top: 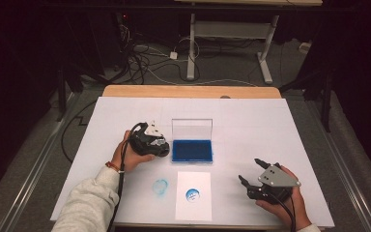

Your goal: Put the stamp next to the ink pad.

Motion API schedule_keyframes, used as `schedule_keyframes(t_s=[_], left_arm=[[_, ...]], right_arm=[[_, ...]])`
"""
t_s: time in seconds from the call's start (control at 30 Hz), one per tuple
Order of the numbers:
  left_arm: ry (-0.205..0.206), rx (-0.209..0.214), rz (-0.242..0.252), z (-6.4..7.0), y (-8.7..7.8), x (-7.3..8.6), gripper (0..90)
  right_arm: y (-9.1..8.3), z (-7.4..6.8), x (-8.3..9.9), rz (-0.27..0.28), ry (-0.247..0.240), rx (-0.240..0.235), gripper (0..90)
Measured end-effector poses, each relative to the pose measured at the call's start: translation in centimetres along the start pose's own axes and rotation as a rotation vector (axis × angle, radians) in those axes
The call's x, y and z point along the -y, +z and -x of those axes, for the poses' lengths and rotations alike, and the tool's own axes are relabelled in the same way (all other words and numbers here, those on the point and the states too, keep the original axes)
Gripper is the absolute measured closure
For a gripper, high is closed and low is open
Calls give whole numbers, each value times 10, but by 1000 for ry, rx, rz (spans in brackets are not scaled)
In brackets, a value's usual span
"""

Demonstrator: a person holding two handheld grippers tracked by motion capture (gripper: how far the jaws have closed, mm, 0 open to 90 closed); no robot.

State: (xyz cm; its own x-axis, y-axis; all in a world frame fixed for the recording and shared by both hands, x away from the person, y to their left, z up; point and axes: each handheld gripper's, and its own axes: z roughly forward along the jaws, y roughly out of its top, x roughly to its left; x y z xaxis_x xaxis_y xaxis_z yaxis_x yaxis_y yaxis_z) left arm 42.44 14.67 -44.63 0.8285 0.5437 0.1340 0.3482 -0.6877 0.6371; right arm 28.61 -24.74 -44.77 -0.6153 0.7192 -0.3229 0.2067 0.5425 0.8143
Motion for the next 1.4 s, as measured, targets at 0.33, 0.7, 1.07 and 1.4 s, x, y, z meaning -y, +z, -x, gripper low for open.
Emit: schedule_keyframes(t_s=[0.33,0.7,1.07,1.4], left_arm=[[-19,0,45,1,-8,-1,406],[-18,-44,136,5,-23,-3,277],[-37,-49,180,5,-25,-3,166],[0,-44,207,10,-29,-6,161]], right_arm=[[1,0,0,-10,-11,-10,267],[1,-1,0,-11,-19,-18,266],[0,-1,0,-9,-20,-22,265],[1,-1,0,-8,-18,-24,262]])
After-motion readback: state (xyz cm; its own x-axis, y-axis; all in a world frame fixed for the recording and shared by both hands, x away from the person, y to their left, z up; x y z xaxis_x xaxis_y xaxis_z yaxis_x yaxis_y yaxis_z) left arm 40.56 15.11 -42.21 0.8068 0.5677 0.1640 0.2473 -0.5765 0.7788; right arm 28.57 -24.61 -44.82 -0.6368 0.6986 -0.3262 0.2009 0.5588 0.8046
